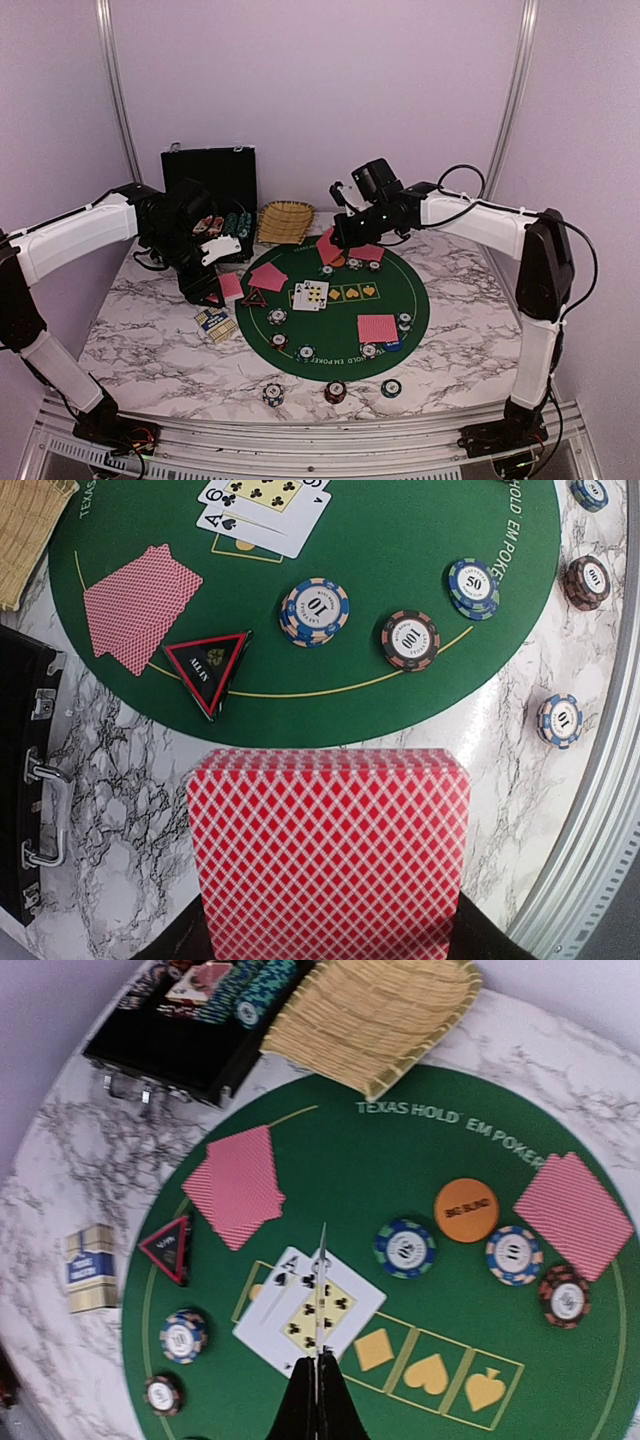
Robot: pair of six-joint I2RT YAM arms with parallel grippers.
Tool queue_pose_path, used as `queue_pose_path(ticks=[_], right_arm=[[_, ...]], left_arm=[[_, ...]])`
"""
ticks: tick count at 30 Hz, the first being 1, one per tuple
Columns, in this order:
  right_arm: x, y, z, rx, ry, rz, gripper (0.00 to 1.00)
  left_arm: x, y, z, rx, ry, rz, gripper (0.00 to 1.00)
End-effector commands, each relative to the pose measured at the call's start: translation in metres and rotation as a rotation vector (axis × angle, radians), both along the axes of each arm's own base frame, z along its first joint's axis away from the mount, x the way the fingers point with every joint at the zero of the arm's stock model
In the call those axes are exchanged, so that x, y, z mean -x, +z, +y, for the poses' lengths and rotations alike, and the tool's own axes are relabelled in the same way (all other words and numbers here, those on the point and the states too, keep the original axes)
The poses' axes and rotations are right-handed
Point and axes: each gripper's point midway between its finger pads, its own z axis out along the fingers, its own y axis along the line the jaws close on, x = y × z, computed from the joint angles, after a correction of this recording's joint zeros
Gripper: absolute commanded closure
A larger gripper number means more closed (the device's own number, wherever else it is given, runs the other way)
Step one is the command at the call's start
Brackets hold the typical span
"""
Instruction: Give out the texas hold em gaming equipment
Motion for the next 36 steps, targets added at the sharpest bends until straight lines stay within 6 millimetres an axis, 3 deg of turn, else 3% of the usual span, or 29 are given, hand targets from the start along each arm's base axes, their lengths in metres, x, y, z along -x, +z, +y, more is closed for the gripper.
queue_pose_path(ticks=[1, 5, 13, 24, 36], right_arm=[[-0.005, -0.005, -0.04, 0.492, -0.073, -0.239, 1.0], [-0.001, -0.017, -0.045, 0.71, -0.076, -0.352, 1.0], [0.011, -0.043, -0.024, 0.929, -0.02, -0.498, 1.0], [0.026, -0.073, -0.003, 0.948, 0.074, -0.51, 1.0], [0.045, -0.103, 0.004, 0.999, 0.15, -0.513, 1.0]], left_arm=[[0.005, 0.004, 0.003, 0.008, 0.001, 0.008, 1.0], [0.005, 0.005, 0.002, 0.01, -0.001, 0.006, 1.0], [0.006, 0.005, 0.001, 0.016, -0.003, 0.011, 1.0], [0.007, 0.006, 0.001, 0.022, -0.004, 0.011, 1.0], [0.007, 0.007, 0.001, 0.025, -0.008, 0.007, 1.0]])
